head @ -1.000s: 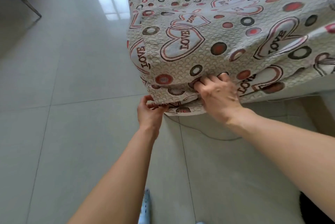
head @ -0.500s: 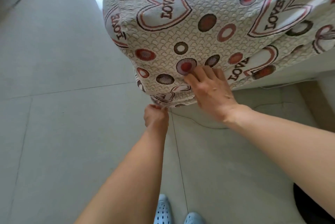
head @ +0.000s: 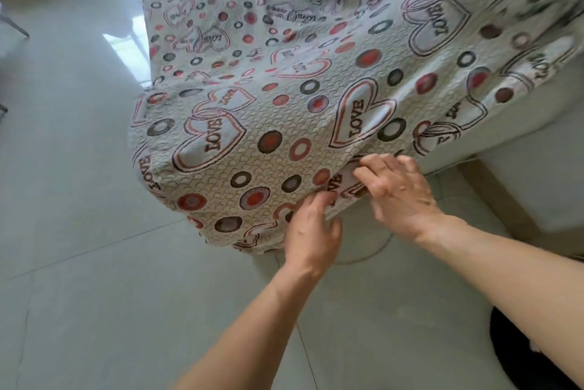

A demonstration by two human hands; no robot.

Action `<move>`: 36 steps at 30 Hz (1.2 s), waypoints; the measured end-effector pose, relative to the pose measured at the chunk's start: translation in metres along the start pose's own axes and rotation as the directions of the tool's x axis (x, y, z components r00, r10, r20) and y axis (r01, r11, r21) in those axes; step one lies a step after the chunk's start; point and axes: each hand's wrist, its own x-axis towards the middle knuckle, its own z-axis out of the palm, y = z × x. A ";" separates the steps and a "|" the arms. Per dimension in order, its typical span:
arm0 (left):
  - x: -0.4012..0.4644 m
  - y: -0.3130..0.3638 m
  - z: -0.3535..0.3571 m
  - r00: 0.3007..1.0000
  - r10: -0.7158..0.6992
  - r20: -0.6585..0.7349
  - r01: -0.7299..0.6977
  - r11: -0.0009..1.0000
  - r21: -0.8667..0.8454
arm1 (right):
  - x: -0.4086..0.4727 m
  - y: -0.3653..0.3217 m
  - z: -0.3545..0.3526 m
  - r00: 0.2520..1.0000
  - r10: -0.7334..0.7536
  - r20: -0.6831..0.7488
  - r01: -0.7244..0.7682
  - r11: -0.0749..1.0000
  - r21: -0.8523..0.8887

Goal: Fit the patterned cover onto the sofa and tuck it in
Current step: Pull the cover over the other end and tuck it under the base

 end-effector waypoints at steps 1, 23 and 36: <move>0.007 0.012 0.003 0.998 0.056 0.005 -0.056 0.998 0.036 | 0.000 0.011 -0.003 0.999 0.035 -0.001 -0.035 0.999 0.026; 0.192 0.253 0.138 0.949 0.253 -0.188 -0.125 0.851 0.509 | 0.058 0.320 -0.030 0.297 0.774 0.559 -0.480 -0.385 0.788; 0.233 0.266 0.110 0.942 -0.217 -0.257 0.269 0.945 0.187 | 0.088 0.326 -0.032 0.229 0.589 0.775 -0.580 -0.557 0.595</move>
